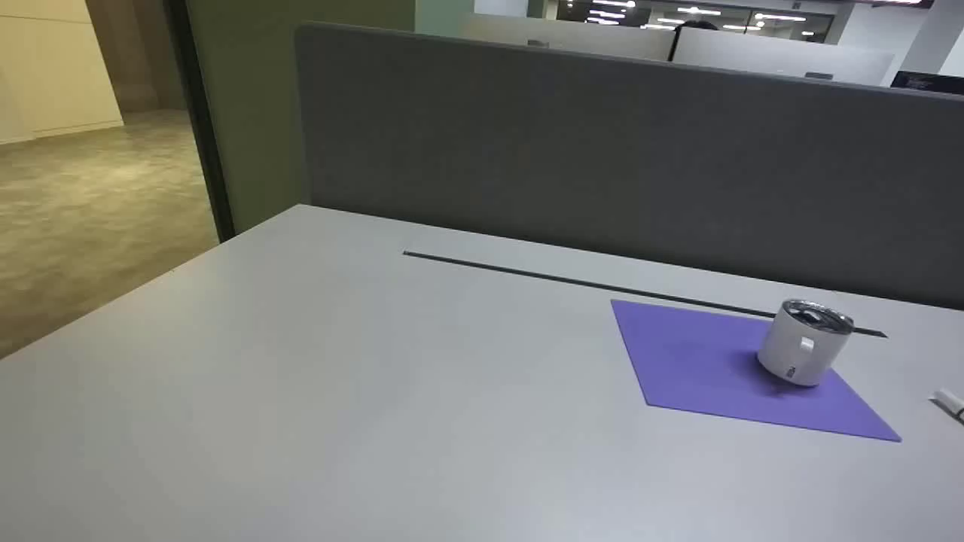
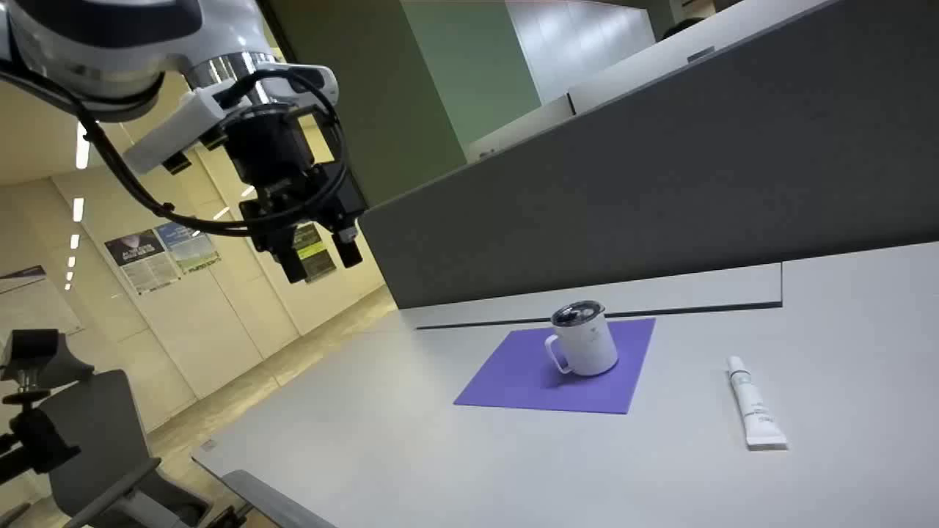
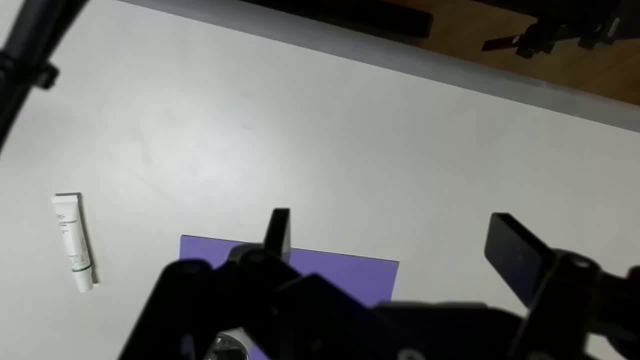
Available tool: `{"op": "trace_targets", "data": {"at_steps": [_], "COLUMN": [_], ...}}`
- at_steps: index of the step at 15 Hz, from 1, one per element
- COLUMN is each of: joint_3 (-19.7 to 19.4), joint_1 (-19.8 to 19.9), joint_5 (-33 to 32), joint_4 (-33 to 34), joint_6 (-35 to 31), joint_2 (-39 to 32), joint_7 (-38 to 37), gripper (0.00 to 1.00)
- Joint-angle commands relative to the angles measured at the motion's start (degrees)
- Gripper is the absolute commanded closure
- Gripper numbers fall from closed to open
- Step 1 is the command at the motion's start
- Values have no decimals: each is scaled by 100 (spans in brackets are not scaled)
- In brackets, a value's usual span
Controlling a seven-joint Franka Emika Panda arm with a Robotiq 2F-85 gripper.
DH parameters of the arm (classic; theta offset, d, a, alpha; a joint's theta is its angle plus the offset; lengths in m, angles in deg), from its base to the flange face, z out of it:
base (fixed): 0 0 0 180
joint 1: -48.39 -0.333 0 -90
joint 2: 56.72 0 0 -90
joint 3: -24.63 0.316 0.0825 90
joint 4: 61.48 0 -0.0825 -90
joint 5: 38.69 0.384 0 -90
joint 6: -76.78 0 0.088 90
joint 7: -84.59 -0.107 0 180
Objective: Slide the object to close the drinking hole of the cup
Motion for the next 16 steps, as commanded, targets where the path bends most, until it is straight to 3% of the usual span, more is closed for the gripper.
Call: {"op": "trace_targets", "data": {"at_steps": [1, 11, 16], "joint_3": [-4, -4, -34], "joint_1": [-7, -7, 3], "joint_5": [-3, -3, -293], "joint_4": [8, 8, 1177], "joint_6": [9, 8, -1328], "joint_2": [-1, -1, -1545], "joint_7": [-6, -5, 189], "gripper": [0, 0, 0]}}
